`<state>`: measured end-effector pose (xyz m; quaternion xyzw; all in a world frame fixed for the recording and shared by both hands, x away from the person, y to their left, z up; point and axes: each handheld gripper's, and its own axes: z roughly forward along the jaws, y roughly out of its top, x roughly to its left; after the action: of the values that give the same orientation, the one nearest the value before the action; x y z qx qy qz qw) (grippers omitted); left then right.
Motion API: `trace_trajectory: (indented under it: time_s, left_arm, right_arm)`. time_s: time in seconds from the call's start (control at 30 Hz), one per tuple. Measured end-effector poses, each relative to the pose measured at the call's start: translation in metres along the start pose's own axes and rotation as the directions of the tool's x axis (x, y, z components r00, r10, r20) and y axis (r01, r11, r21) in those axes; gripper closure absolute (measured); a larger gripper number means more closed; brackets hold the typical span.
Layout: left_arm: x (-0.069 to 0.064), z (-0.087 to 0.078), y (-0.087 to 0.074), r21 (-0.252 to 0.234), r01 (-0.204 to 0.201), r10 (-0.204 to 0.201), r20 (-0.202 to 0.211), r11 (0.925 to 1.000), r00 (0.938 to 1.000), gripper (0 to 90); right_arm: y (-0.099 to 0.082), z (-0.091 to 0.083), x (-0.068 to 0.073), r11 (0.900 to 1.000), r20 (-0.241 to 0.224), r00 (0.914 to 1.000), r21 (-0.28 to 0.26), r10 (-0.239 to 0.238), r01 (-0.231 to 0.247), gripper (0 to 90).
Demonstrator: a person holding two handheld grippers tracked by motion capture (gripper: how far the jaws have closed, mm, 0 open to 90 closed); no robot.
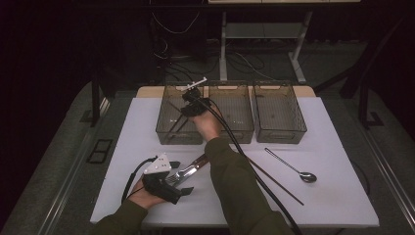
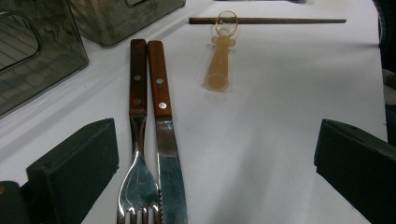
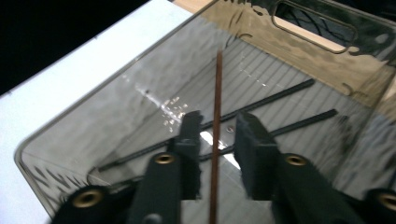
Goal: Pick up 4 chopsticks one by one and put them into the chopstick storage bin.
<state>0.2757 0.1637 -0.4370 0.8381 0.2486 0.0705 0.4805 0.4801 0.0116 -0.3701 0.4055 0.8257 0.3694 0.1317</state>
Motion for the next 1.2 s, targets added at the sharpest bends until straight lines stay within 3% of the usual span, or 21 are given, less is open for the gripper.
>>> trace_trajectory:
  time_s: [0.07, 0.2, 0.5, 0.77, 1.03, 1.2]
  left_arm:
    - [0.0, 0.0, 0.0, 0.0, -0.002, 0.002, 0.0, 1.0, 1.0, 0.0]
    - [-0.002, -0.001, 0.0, -0.003, 0.001, -0.001, -0.007, 1.0, 1.0, 0.0]
    - [-0.002, -0.002, 0.0, -0.004, 0.003, -0.003, -0.015, 1.0, 0.9999, 0.0]
    - [-0.002, -0.003, 0.0, -0.008, 0.009, -0.009, -0.021, 0.9999, 0.9997, 0.0]
    - [-0.002, -0.004, 0.001, -0.008, 0.01, -0.011, -0.036, 0.9999, 0.9993, 0.0]
    - [-0.002, -0.004, 0.001, -0.003, 0.008, -0.008, -0.044, 1.0, 0.999, 0.0]
  right_arm:
    - [0.0, -0.005, -0.001, 0.9999, 0.012, 0.9999, 0.003, -0.011, 0.011, 65.1]
    - [-0.006, -0.017, -0.009, 1.0, -0.037, 0.9993, -0.002, -0.004, 0.004, 58.1]
    - [-0.025, -0.052, -0.024, 0.9986, -0.067, 0.9975, -0.05, -0.021, 0.017, 45.8]
    - [-0.043, -0.091, -0.031, 0.9932, -0.101, 0.9932, -0.107, -0.057, 0.046, 43.0]
    - [-0.068, -0.124, -0.043, 0.9907, -0.116, 0.9898, -0.117, -0.083, 0.069, 43.0]
    - [-0.085, -0.142, -0.049, 0.989, -0.101, 0.9904, -0.123, -0.095, 0.082, 43.4]
